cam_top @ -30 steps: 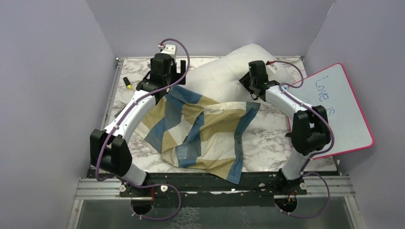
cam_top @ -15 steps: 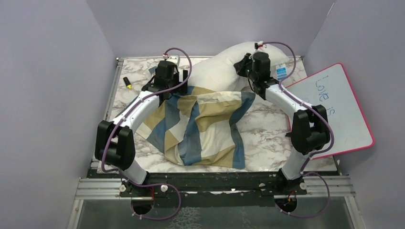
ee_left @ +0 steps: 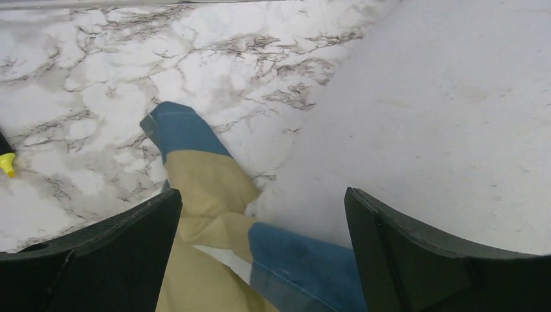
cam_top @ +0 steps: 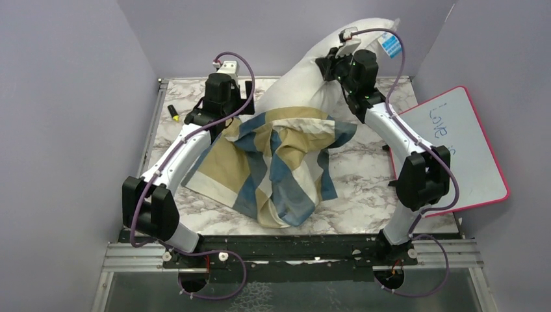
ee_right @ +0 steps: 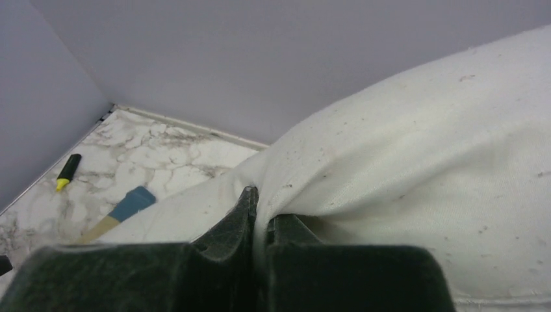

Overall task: Put the pillow into the pillowcase
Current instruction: Pick up the pillow at the center of the board, then adjust the pillowcase at the center of the board.

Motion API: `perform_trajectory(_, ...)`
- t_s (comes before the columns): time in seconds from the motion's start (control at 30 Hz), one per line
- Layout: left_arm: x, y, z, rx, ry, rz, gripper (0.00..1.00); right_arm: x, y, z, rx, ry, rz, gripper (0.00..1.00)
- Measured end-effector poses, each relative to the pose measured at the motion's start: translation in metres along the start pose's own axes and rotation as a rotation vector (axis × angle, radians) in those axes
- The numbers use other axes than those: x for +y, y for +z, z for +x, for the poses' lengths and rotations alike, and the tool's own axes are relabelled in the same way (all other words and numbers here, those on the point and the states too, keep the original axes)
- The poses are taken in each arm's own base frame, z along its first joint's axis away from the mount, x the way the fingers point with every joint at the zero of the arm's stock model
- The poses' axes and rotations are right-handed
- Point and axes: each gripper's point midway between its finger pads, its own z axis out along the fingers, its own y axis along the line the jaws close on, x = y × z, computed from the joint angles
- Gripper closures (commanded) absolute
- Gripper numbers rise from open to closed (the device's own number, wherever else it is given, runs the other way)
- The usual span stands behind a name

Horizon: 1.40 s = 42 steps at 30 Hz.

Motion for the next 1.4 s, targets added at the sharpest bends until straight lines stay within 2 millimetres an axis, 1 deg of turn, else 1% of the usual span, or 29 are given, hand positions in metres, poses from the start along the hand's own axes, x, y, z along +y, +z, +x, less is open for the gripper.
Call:
perform_trajectory(0.07, 0.001, -0.001, -0.005, -0.018, -0.001, -0.006, 0.03, 0.001, 0.001, -0.018, -0.037, -0.034, -0.006, 1.0)
perform_trajectory(0.17, 0.003, 0.001, 0.0, -0.006, 0.0, -0.015, 0.06, 0.002, 0.002, -0.037, -0.074, -0.079, -0.007, 1.0)
perform_trajectory(0.3, 0.006, 0.008, 0.022, 0.052, -0.013, -0.03, 0.11, 0.001, 0.002, -0.04, -0.079, -0.106, -0.006, 1.0)
perform_trajectory(0.37, 0.012, 0.008, 0.036, 0.087, -0.042, -0.06, 0.17, 0.0, 0.002, -0.037, -0.075, -0.109, -0.002, 1.0)
perform_trajectory(0.43, 0.02, 0.007, 0.046, 0.112, -0.09, -0.111, 0.18, -0.001, 0.002, -0.034, -0.069, -0.108, 0.0, 1.0)
perform_trajectory(0.53, 0.043, 0.003, 0.064, 0.147, -0.215, -0.229, 0.19, -0.003, 0.002, -0.027, -0.06, -0.107, 0.008, 1.0)
perform_trajectory(0.6, 0.064, -0.003, 0.08, 0.159, -0.333, -0.305, 0.19, -0.004, 0.002, -0.021, -0.05, -0.105, 0.011, 1.0)
perform_trajectory(0.63, 0.079, -0.009, 0.091, 0.163, -0.416, -0.347, 0.19, -0.005, 0.002, -0.018, -0.046, -0.105, 0.012, 1.0)
perform_trajectory(0.7, 0.101, -0.02, 0.111, 0.162, -0.564, -0.404, 0.19, -0.005, 0.001, -0.015, -0.041, -0.107, 0.012, 1.0)
perform_trajectory(0.77, 0.118, -0.026, 0.125, 0.139, -0.709, -0.44, 0.18, -0.005, 0.001, -0.016, -0.044, -0.113, 0.012, 1.0)
perform_trajectory(0.8, 0.121, -0.025, 0.129, 0.119, -0.782, -0.44, 0.16, -0.005, 0.002, -0.016, -0.045, -0.115, 0.011, 1.0)
perform_trajectory(0.87, 0.119, -0.02, 0.136, 0.097, -0.881, -0.414, 0.12, -0.005, 0.002, -0.017, -0.048, -0.116, 0.011, 1.0)
perform_trajectory(0.9, 0.112, -0.013, 0.129, 0.072, -0.937, -0.374, 0.1, -0.005, 0.002, -0.017, -0.048, -0.116, 0.011, 1.0)
perform_trajectory(0.93, 0.108, -0.005, 0.137, 0.092, -0.963, -0.362, 0.09, -0.005, 0.002, -0.016, -0.047, -0.116, 0.011, 1.0)
perform_trajectory(1.03, 0.098, 0.023, 0.137, 0.096, -1.042, -0.304, 0.08, -0.005, 0.001, -0.016, -0.048, -0.116, 0.011, 1.0)
perform_trajectory(1.1, 0.093, 0.043, 0.147, 0.117, -1.09, -0.273, 0.09, -0.005, 0.001, -0.015, -0.048, -0.121, 0.011, 1.0)
perform_trajectory(1.17, 0.088, 0.055, 0.157, 0.137, -1.129, -0.256, 0.1, -0.005, 0.0, -0.016, -0.049, -0.124, 0.01, 1.0)
perform_trajectory(1.23, 0.085, 0.064, 0.161, 0.141, -1.158, -0.24, 0.18, -0.005, -0.001, -0.018, -0.053, -0.127, 0.01, 1.0)
perform_trajectory(1.27, 0.085, 0.068, 0.162, 0.139, -1.171, -0.235, 0.27, -0.005, -0.001, -0.019, -0.054, -0.128, 0.01, 1.0)
perform_trajectory(1.3, 0.084, 0.072, 0.161, 0.133, -1.187, -0.225, 0.37, -0.005, -0.002, -0.019, -0.055, -0.131, 0.009, 1.0)
perform_trajectory(1.37, 0.083, 0.079, 0.158, 0.112, -1.214, -0.205, 0.68, -0.005, -0.002, -0.02, -0.055, -0.132, 0.009, 1.0)
perform_trajectory(1.4, 0.083, 0.084, 0.16, 0.11, -1.226, -0.202, 0.83, -0.005, -0.003, -0.019, -0.054, -0.134, 0.009, 1.0)
